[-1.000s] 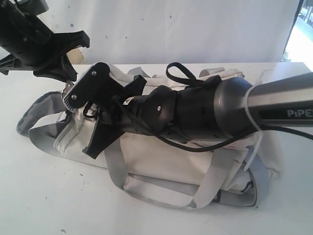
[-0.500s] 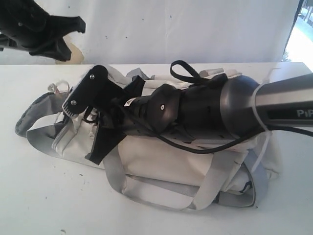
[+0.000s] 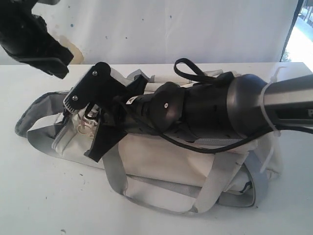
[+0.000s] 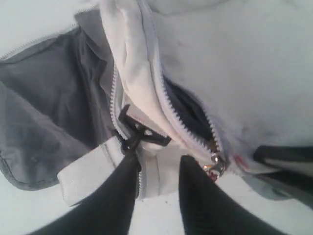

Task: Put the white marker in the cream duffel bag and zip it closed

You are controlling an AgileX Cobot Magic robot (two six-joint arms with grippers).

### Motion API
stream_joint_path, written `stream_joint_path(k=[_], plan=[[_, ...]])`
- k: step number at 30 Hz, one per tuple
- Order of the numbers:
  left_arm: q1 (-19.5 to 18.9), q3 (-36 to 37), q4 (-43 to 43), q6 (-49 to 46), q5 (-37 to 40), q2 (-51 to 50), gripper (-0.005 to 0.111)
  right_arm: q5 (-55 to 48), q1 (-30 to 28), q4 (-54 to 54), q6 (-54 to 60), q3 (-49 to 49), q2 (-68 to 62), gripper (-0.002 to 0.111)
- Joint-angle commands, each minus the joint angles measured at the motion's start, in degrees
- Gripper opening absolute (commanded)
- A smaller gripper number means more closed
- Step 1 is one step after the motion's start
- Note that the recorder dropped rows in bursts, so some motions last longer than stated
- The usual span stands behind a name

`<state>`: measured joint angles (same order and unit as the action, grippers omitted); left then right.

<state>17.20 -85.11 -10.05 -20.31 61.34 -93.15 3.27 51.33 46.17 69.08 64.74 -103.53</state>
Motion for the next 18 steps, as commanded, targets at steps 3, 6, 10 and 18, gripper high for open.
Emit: stream_joint_path(k=[3,6,10,18], plan=[[0.0,7.6,-3.6,-4.8,0.1,0.4,0.070,2.5,0.0,0.4,-2.4,-0.2,2.4,0.000],[0.0,10.8,-9.8,-8.1,-2.9,0.5,0.071,3.0,0.0,0.7,-2.4,-0.2,2.7,0.000],[0.0,14.2,-18.5,-12.9,-8.6,0.5,0.071,3.0,0.0,1.6,-2.5,-0.2,2.8,0.000],[0.0,16.9,-20.2,-14.7,-14.6,0.5,0.071,3.1,0.0,2.0,-2.5,-0.2,2.8,0.000]])
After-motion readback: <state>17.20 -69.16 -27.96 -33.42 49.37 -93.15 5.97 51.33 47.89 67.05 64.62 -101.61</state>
